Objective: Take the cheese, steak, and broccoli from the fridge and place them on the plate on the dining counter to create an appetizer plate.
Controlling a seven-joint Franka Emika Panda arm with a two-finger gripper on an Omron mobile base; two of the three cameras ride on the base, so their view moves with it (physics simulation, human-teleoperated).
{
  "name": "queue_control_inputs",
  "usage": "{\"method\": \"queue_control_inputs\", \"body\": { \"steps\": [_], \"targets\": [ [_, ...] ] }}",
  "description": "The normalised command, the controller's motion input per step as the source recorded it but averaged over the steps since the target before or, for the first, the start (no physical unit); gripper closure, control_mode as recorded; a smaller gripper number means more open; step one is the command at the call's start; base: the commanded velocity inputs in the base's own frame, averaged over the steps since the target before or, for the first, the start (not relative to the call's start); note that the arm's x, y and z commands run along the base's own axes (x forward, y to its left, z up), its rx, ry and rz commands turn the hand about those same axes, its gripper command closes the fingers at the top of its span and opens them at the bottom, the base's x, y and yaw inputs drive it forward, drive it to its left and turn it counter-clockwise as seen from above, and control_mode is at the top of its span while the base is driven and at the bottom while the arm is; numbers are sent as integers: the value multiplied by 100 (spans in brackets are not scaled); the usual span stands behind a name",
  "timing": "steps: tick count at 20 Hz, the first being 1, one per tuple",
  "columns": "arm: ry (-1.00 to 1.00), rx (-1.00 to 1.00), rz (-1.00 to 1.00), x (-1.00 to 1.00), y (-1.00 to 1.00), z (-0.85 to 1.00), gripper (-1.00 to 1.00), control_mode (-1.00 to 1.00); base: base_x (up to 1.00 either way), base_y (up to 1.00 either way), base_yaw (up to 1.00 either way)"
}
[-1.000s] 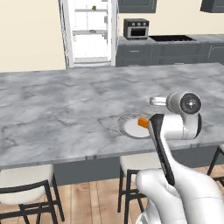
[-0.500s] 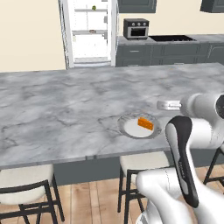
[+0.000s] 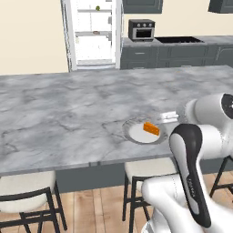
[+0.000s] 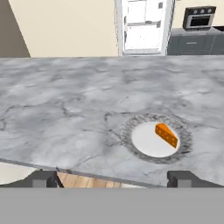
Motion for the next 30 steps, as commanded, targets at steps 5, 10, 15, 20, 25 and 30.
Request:
{"method": "queue_control_inputs", "body": {
  "steps": [5, 10, 15, 20, 25, 30],
  "targets": [
    [0, 0, 0, 0, 0, 0, -100, 100, -52, -55, -11],
    [0, 0, 0, 0, 0, 0, -100, 100, -35, -100, -21],
    [0, 0, 0, 0, 0, 0, -100, 100, 0, -100, -16],
    [0, 0, 0, 0, 0, 0, -100, 100, 0, -100, -10],
    [0, 0, 0, 0, 0, 0, -100, 100, 12, -100, -8],
    [0, 0, 0, 0, 0, 0, -100, 100, 1, -100, -8]
  ]
}}
